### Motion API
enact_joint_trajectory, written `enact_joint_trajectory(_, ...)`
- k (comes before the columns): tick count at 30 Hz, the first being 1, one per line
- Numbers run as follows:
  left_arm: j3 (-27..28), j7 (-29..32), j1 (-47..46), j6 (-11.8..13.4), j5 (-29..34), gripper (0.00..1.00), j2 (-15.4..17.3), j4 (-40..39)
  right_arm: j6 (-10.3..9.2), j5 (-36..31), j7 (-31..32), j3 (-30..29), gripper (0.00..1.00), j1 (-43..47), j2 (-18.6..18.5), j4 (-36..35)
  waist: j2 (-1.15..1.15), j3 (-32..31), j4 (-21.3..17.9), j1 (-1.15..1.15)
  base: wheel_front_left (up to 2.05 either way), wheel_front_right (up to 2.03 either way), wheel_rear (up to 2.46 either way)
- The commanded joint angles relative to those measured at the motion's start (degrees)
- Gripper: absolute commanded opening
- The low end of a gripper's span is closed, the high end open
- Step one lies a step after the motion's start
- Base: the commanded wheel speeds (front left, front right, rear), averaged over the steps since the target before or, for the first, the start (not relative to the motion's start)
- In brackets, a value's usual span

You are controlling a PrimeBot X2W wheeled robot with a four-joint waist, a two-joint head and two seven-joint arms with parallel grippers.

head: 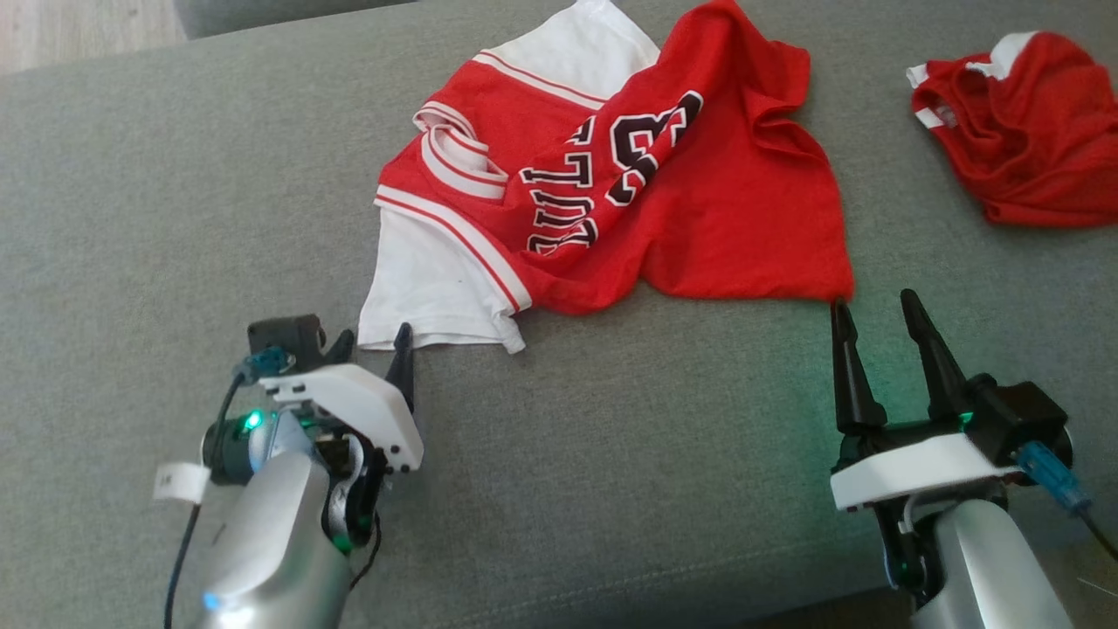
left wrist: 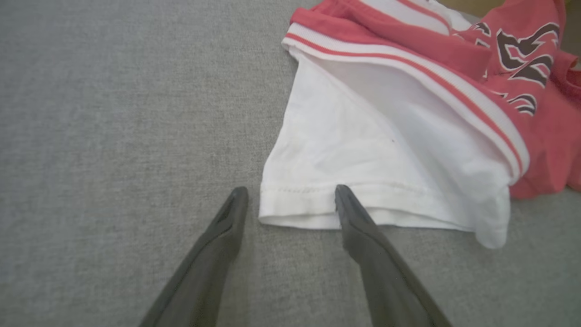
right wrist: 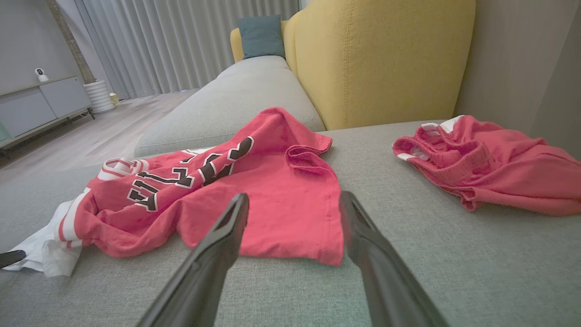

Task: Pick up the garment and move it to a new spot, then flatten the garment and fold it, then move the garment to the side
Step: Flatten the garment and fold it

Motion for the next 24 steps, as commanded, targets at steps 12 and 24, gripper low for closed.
enact_joint_trajectory(12, 0.5, -2.5, -1.6, -1.1, -2.2, 0.00, 0.5, -1.2, -0.05, -0.4, -0.7, -2.8, 1.00, -1.6, -0.1, 2.5, 0.00, -0.9, 1.1, 0.00, 0.00, 0.00, 0.00)
enact_joint_trajectory(24, 5.5, -9.3, 6.8, 1.0, -5.8, 0.00, 2.5, -16.2, -0.05, 0.2, 3.5, -8.9, 1.00, -5.7, -0.1, 10.2, 0.00, -1.4, 5.4, 0.00, 0.00, 0.00, 0.00)
